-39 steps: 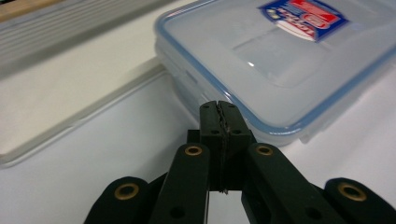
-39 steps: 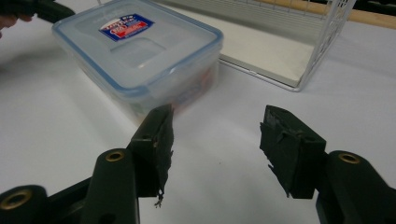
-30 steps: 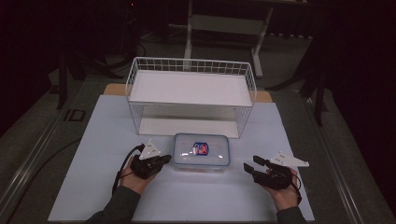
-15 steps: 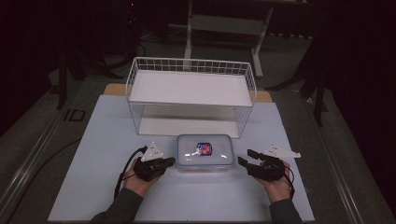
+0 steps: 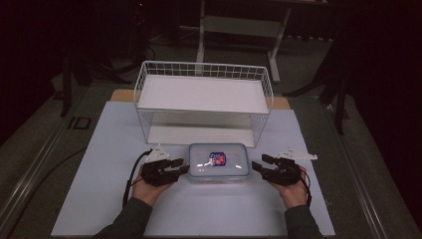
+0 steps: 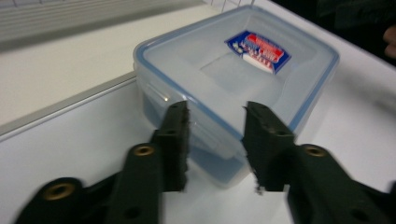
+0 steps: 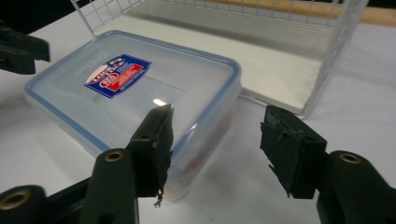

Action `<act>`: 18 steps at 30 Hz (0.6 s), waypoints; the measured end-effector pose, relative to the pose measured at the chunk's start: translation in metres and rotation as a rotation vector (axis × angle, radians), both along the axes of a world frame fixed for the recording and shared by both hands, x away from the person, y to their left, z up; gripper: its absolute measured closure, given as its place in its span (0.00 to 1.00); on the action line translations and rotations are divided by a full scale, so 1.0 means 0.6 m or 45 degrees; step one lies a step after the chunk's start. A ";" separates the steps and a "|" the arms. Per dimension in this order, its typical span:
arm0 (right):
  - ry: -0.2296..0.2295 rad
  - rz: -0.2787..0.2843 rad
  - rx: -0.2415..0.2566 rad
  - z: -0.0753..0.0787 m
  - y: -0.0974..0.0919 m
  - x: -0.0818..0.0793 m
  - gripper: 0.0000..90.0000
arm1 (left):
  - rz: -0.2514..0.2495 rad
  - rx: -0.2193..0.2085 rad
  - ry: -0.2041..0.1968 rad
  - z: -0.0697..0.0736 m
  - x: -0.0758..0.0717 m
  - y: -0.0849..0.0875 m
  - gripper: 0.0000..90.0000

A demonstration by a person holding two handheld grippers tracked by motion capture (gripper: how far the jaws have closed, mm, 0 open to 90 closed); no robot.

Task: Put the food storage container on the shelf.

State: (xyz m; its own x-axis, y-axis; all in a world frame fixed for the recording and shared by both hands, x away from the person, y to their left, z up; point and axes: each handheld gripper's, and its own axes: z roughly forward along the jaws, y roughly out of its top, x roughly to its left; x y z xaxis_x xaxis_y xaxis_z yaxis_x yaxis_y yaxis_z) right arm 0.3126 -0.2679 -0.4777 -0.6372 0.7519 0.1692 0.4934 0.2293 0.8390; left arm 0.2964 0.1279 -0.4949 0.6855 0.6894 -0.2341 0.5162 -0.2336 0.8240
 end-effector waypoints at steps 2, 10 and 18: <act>0.008 0.002 0.007 0.001 0.004 0.005 0.47 | 0.020 -0.003 0.023 -0.001 0.007 -0.005 0.57; 0.084 0.024 0.059 -0.005 0.009 0.023 0.53 | 0.062 -0.073 0.112 -0.011 0.036 -0.005 0.56; 0.230 0.080 0.115 -0.020 0.018 0.041 0.54 | 0.036 -0.111 0.177 -0.012 0.045 -0.006 0.56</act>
